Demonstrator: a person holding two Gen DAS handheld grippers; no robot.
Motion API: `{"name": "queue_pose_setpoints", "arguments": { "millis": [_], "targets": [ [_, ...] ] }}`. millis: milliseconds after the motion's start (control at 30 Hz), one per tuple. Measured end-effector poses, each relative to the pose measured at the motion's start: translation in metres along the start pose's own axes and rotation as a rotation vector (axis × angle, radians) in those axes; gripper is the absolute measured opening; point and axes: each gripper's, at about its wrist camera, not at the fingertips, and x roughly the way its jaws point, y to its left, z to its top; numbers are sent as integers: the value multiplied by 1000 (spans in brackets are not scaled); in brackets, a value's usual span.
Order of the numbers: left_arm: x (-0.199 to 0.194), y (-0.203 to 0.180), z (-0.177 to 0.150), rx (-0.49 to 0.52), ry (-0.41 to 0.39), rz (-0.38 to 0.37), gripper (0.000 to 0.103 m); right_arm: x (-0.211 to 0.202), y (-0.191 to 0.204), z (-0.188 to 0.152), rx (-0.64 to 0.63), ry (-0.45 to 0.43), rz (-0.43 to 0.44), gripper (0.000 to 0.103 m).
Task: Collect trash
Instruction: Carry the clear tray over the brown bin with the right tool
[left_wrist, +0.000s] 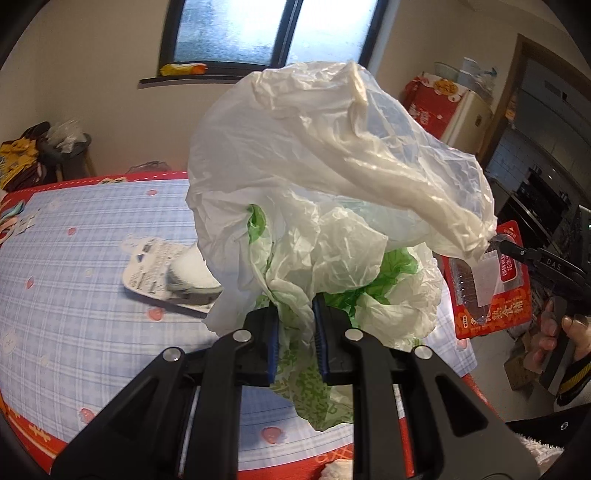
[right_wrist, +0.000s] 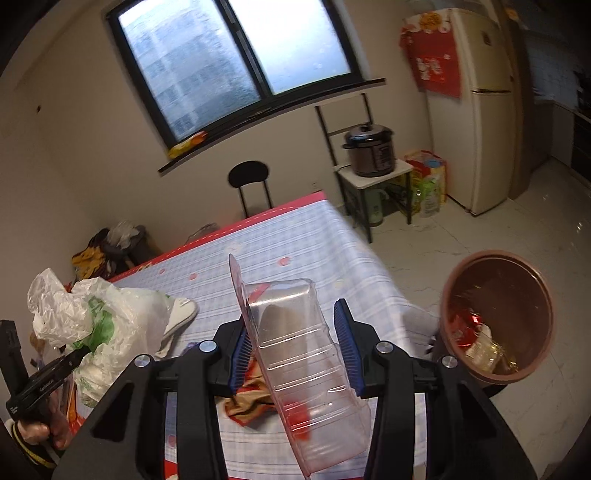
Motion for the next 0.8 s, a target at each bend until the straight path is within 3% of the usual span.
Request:
{"name": "queue_pose_setpoints", "arguments": {
  "millis": [433, 667, 733, 800],
  "targets": [
    [22, -59, 0, 26, 8, -7, 19, -17, -163, 30, 120, -47, -276, 42],
    [25, -76, -6, 12, 22, 34, 19, 4, -213, 50, 161, -33, -355, 44],
    [25, -80, -8, 13, 28, 43, 19, 8, -222, 55, 178, -35, -358, 46],
    [27, -82, -6, 13, 32, 48, 19, 8, -226, 58, 179, -46, -355, 59]
  ]
}}
